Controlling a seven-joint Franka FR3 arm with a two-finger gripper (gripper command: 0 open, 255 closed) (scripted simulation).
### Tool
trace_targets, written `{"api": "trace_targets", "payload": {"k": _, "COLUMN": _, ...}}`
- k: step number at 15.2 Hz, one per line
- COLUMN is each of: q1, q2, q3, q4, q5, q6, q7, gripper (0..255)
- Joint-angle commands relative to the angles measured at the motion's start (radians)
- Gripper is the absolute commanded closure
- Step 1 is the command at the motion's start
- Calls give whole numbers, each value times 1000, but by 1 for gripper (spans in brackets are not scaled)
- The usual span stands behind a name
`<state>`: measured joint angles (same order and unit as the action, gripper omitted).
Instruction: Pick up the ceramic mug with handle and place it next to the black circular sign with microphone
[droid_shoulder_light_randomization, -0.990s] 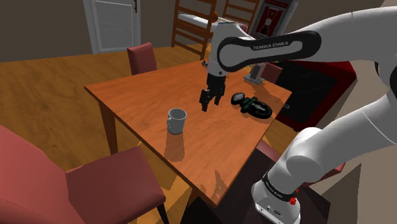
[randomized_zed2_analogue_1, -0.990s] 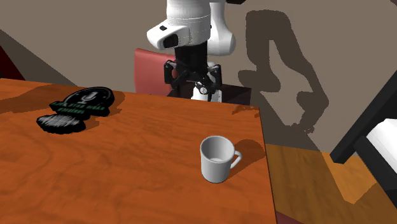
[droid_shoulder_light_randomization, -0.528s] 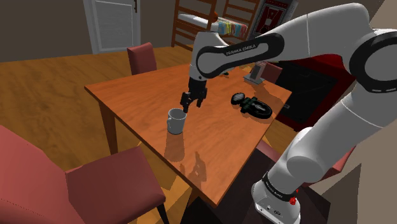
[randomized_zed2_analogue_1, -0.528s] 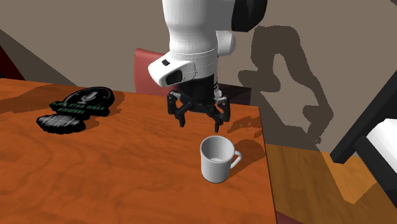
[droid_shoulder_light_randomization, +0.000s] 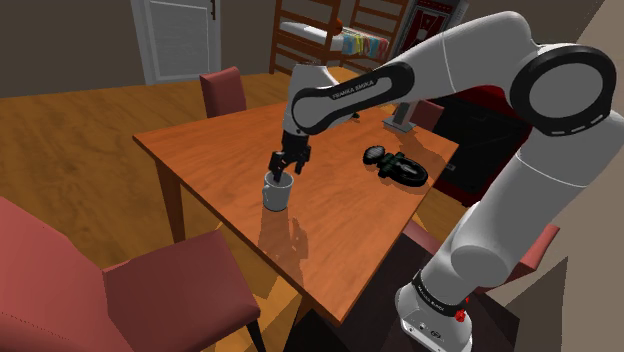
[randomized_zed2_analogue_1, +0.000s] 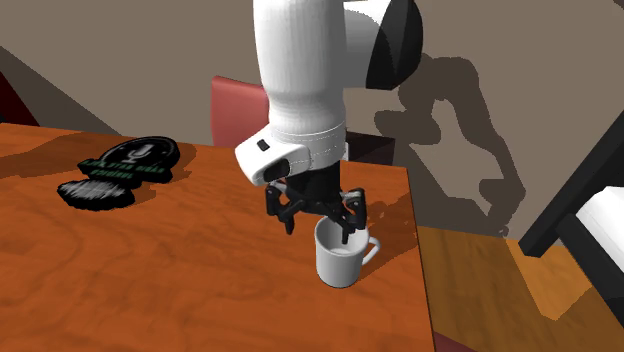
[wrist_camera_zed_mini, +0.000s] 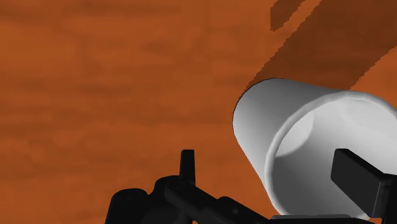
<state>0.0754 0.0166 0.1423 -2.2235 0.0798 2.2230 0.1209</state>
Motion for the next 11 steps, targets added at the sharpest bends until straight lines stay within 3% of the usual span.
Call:
{"api": "trace_targets", "payload": {"k": 1, "q1": 2, "q2": 14, "q3": 2, "q4": -12, "q5": -1, "q6": 27, "q7": 2, "gripper": 0}}
{"api": "trace_targets", "payload": {"k": 10, "q1": 3, "q2": 27, "q3": 2, "q4": -21, "q5": -2, "q6": 48, "q7": 3, "gripper": 0}}
{"api": "trace_targets", "payload": {"k": 11, "q1": 3, "q2": 27, "q3": 2, "q4": -21, "q5": -2, "q6": 48, "q7": 3, "gripper": 255}}
